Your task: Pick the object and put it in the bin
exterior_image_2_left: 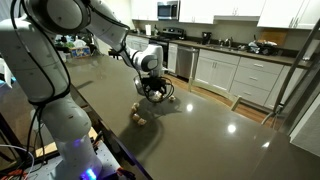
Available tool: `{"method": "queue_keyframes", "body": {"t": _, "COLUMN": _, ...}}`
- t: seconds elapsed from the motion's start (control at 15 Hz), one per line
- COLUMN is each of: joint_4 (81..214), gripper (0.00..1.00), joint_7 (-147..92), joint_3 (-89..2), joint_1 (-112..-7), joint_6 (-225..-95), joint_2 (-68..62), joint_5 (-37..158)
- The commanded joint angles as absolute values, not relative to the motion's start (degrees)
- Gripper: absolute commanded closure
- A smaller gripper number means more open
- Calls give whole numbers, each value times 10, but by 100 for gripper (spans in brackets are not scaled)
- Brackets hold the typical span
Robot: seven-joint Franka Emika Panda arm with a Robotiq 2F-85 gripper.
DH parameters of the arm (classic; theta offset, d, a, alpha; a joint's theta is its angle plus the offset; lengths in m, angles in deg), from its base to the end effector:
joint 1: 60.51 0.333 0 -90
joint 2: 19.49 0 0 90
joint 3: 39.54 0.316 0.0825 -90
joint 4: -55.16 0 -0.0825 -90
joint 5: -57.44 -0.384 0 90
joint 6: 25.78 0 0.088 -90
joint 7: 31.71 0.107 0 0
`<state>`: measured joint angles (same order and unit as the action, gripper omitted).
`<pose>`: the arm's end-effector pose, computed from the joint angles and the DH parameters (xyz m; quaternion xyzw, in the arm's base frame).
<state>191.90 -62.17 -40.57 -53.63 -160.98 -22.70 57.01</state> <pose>0.4884 0.0501 0.3441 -0.9509 -0.3091 -0.0149 0.0000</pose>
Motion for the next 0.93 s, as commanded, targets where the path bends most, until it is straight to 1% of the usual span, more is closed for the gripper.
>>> {"method": "queue_keyframes", "body": {"t": 0.0, "joint_4": 1908, "gripper": 18, "joint_7": -635, "joint_3": -397, "joint_1": -550, "joint_6": -1612, "joint_2": -207, "joint_5": 567}}
{"method": "queue_keyframes", "body": {"t": 0.07, "joint_4": 1909, "gripper": 32, "joint_7": -635, "joint_3": -397, "joint_1": -551, "joint_6": -1612, "joint_2": -204, "joint_5": 567}}
{"method": "queue_keyframes", "body": {"t": 0.13, "joint_4": 1908, "gripper": 40, "joint_7": -635, "joint_3": -396, "joint_1": -552, "joint_6": -1611, "joint_2": -203, "joint_5": 567}}
{"method": "queue_keyframes", "body": {"t": 0.6, "joint_4": 1908, "gripper": 85, "joint_7": -625, "joint_3": -396, "joint_1": -561, "joint_6": -1610, "joint_2": -207, "joint_5": 584}}
{"method": "queue_keyframes", "body": {"t": 0.67, "joint_4": 1907, "gripper": 90, "joint_7": -622, "joint_3": -396, "joint_1": -561, "joint_6": -1606, "joint_2": -212, "joint_5": 591}}
{"method": "queue_keyframes", "body": {"t": 0.73, "joint_4": 1906, "gripper": 87, "joint_7": -621, "joint_3": -396, "joint_1": -562, "joint_6": -1605, "joint_2": -215, "joint_5": 597}}
{"method": "queue_keyframes", "body": {"t": 0.87, "joint_4": 1902, "gripper": 88, "joint_7": -616, "joint_3": -396, "joint_1": -564, "joint_6": -1593, "joint_2": -222, "joint_5": 611}}
